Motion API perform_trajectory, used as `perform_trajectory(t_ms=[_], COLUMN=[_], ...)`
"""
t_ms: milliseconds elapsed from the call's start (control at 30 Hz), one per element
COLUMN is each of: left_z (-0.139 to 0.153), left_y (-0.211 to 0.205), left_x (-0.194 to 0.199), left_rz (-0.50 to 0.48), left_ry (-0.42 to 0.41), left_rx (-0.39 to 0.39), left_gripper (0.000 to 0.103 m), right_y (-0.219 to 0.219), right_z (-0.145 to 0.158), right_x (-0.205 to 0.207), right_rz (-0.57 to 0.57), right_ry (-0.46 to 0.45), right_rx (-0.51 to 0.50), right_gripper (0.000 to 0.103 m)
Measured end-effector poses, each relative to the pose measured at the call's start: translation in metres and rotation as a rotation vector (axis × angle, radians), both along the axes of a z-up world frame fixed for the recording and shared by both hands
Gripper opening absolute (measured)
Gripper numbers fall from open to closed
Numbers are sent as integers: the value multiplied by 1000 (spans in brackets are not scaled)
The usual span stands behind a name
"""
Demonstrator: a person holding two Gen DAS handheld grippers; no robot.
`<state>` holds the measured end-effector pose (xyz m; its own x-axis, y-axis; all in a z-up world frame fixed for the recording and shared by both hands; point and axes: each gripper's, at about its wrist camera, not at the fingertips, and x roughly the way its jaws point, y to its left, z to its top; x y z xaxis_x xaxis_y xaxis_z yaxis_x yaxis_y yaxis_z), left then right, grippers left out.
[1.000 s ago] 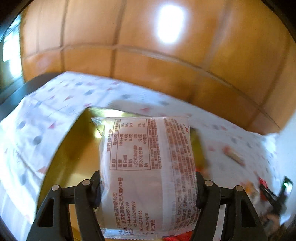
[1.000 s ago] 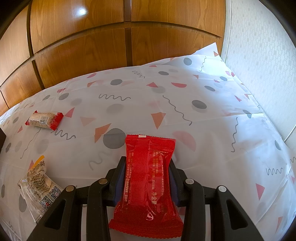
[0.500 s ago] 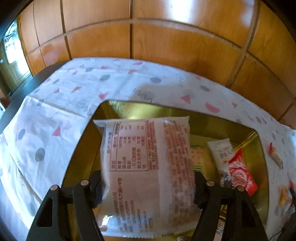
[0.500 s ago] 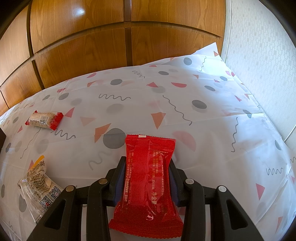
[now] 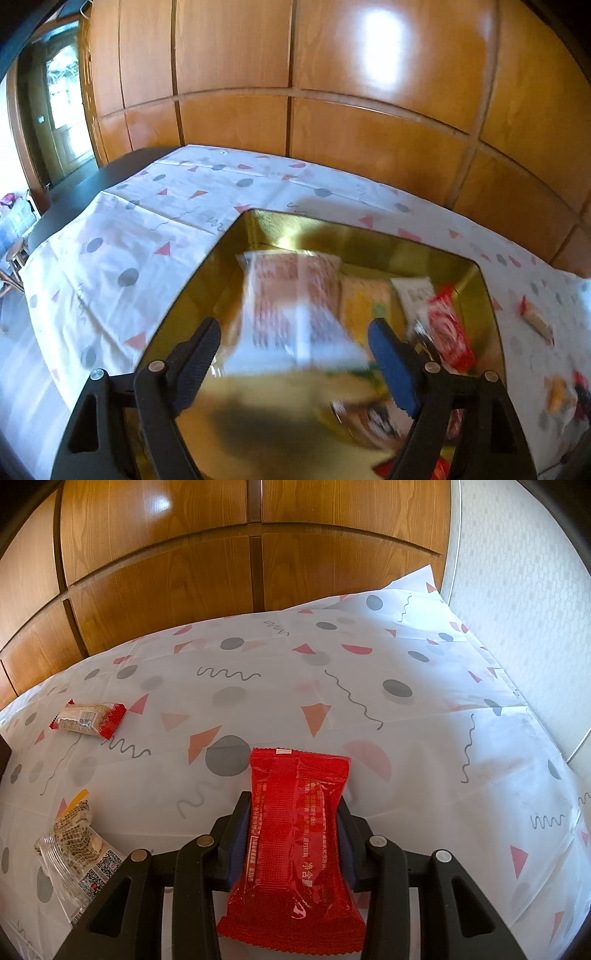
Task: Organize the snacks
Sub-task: 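Carry the bread packet over the gold tray and open the left tool, then carry the red packet over the gold tray and open the right tool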
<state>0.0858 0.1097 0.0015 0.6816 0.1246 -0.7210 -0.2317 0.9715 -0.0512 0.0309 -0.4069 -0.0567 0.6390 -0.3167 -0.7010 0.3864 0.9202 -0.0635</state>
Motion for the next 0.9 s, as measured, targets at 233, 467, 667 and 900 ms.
perform_trajectory(t_ms=[233,467,667,900], left_z=[-1,-3,-7,-10], left_y=[-21,-33,-33,-26], left_x=[-34,-53,-60,-64], left_rz=[-13,-43,-50,-40], left_ry=[-29,-38,-38,-35], left_rx=[25,59,64,51], left_gripper=[82,82,82,83], right_y=[1,4,8,8], right_z=[0,0,1,12], right_x=[0,2,2,-4], right_rz=[-1,-3,-5,-32], right_ry=[5,19,35,22], right_rx=[-9,-34,-60,-22], right_gripper=[41,40,39,38])
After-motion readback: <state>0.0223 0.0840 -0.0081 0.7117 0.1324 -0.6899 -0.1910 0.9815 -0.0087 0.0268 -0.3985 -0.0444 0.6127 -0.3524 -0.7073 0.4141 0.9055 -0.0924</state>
